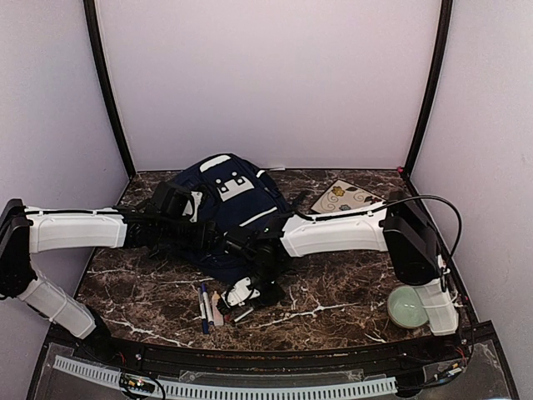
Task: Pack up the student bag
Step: Pick up the pen from the center of the board.
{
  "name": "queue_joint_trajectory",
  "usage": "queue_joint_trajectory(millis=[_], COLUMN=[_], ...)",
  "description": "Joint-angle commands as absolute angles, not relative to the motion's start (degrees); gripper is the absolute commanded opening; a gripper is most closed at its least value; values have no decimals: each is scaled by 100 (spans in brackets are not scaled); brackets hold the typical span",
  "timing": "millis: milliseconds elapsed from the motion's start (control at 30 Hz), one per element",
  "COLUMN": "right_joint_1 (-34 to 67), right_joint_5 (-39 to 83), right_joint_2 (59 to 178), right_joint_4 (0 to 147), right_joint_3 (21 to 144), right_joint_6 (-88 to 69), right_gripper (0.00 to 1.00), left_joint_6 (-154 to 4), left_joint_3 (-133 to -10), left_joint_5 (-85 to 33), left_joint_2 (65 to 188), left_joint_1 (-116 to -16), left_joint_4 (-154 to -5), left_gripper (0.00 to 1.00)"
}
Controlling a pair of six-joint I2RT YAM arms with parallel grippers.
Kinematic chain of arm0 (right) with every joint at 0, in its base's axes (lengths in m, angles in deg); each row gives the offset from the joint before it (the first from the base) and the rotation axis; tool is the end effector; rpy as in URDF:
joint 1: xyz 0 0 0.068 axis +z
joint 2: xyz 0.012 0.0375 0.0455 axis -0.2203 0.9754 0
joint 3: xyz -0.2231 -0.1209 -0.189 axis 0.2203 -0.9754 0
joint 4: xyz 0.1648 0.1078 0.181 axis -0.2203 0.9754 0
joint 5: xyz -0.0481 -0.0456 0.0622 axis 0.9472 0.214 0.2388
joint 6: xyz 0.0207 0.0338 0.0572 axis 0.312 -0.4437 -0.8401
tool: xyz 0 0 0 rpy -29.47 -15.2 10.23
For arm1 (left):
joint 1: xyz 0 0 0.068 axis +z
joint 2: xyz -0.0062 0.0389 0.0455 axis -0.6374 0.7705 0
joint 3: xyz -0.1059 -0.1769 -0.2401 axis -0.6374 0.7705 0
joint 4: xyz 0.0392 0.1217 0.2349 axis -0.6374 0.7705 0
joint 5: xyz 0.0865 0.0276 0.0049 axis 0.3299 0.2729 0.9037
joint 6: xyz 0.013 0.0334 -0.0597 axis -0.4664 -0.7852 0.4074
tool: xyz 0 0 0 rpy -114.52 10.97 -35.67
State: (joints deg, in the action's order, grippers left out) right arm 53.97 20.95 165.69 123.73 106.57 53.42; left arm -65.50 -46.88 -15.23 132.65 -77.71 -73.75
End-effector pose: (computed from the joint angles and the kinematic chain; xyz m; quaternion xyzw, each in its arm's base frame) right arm 0.1833 0.4487 0.1641 -0.8752 0.4675 0.0878 0.0876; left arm 0.2543 -0.1960 0.2497 0.1248 0.8875 -0.1995 0.3963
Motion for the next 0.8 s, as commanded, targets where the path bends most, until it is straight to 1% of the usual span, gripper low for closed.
queue_joint_trajectory(millis=[0,100,167,267,367,467,633,700,767], right_joint_1=[5475,5470,5476,5475,5481,5420,5053,4831,4461], right_joint_5=[3030,3089,3058,3156,3197,3249,2904,2809,2661], right_joint_2=[16633,16588,16595,16629,16693,16334,15476,15088,14705], right_joint_4=[12939,13112,13130,12841,12848,12676,12582,12531,12440], right_joint_3=[10400,10263,10180,10059,10178,10026,9512,9165,8746], right_joint_6=[4568,4290,4209,4022,3853,3799,3828,3874,3935], right_gripper=[16,20,21,15,9,7,7,6,6], left_joint_6=[-6531,-6554,-6582,-6676,-6833,-7051,-7563,-7752,-7995], left_joint_3=[-4823,-4848,-4876,-4945,-5112,-5216,-5590,-5702,-5701], left_joint_5=[-1595,-1626,-1626,-1708,-1684,-1687,-1785,-1805,-1797], left_joint_2=[13097,13163,13223,13339,13463,13500,13670,13715,13705], left_joint_1=[-7747,-7747,-7741,-7744,-7746,-7744,-7751,-7751,-7772], left_joint_4=[-7207,-7195,-7210,-7226,-7070,-7010,-6772,-6756,-6871], left_gripper=[72,72,72,72,72,72,72,69,65])
